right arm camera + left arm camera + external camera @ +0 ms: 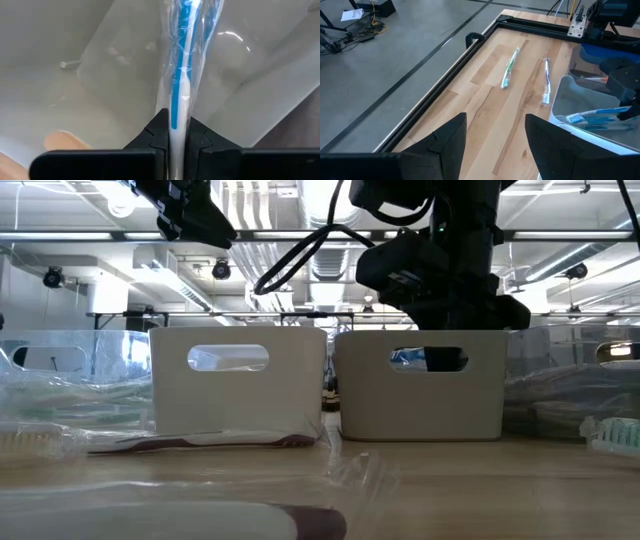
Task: Pick & Place Toothbrushes
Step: Put the blue toothbrush into the gray bin
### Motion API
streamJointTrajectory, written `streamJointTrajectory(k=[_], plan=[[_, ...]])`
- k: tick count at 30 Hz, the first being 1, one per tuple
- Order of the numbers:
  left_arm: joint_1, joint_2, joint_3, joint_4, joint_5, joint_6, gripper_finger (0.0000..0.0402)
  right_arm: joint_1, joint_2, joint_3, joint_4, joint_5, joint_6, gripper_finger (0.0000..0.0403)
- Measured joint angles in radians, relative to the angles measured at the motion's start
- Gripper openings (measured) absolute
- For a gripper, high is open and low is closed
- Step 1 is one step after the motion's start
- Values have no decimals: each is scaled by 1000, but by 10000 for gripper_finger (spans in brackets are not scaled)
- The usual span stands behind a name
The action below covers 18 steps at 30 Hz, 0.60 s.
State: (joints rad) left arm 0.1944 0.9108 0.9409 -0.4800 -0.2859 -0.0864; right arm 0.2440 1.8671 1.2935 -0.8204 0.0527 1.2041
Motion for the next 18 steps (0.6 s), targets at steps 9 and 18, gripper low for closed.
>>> streamJointTrajectory(k=[9, 18], plan=[[0, 0, 0, 0, 0, 0, 207, 0, -1, 13, -2, -11, -3, 69], [0, 0, 0, 0, 0, 0, 207, 0, -9, 43, -7, -39, -12, 126]])
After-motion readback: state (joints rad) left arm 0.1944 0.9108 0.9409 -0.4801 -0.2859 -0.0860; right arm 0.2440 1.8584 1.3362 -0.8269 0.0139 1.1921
